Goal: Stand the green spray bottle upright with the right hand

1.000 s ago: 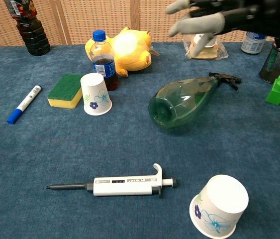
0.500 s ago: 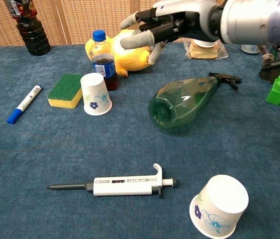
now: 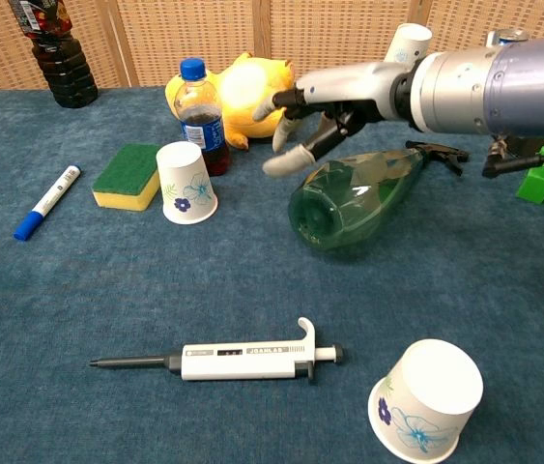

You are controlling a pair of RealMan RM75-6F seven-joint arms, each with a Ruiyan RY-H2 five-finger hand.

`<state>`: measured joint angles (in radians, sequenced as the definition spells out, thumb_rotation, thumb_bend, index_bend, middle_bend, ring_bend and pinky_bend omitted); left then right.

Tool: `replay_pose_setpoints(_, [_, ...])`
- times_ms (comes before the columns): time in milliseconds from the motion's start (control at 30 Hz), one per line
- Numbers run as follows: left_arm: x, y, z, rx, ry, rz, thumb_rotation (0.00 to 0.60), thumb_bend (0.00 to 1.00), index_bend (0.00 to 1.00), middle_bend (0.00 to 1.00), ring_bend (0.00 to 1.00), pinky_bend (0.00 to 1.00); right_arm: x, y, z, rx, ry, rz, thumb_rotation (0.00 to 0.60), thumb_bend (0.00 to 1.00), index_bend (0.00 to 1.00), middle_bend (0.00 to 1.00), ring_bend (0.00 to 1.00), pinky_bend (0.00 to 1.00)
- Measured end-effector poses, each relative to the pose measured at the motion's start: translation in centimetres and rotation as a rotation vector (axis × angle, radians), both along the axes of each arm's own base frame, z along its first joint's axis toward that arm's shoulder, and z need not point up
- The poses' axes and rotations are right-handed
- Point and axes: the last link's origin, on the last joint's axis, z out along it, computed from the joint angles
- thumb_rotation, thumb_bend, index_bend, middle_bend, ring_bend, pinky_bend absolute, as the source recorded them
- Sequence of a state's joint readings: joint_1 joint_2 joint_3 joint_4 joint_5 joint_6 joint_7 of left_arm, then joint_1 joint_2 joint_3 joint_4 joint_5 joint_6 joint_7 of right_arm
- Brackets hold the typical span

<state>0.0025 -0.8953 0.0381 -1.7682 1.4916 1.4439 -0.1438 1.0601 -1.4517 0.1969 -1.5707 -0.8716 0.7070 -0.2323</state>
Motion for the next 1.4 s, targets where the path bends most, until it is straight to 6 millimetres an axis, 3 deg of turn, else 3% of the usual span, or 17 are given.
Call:
replay_pose_setpoints(533, [0.3, 0.4, -0.3, -0.008, -0.009, -0.028, 0.533, 0.24, 0.38, 0.32, 0.29, 0.15, -1.2, 3.6, 0.3, 0.009, 0.166, 0.113, 0.333, 0.28, 0.06, 0.26, 0.11, 0.28])
replay_pose_setpoints(700, [0.7, 0.7, -0.4, -0.013, -0.014, -0.049, 0.531, 0.24, 0.38, 0.32, 0.29, 0.15, -1.9, 5.1, 1.2, 0.006, 0.188, 0.117, 0.334, 0.28, 0.05, 0.26, 0.11, 0.28])
replay_pose_setpoints(1167, [2.4, 1.3, -0.9, -0.026, -0.015, -0.106, 0.53, 0.24, 0.38, 0.32, 0.29, 0.15, -7.2, 9.3, 5.6, -0.061, 0.257, 0.057, 0.336, 0.28, 0.05, 0.26, 0.11, 0.28])
replay_pose_setpoints(1333, [2.7, 1.3, -0.9, -0.027, -0.012, -0.114, 0.532, 0.24, 0.38, 0.32, 0.29, 0.15, -7.4, 10.2, 6.2, -0.048, 0.228, 0.039, 0.325, 0.28, 0.04, 0.25, 0.11, 0.28])
replay_pose_setpoints(1400, [2.8, 1.4, -0.8, -0.025, -0.01, -0.114, 0.53, 0.24, 0.38, 0.33, 0.29, 0.15, -6.9, 10.4, 6.4, -0.04, 0.187, 0.028, 0.293, 0.28, 0.03, 0.25, 0.11, 0.29])
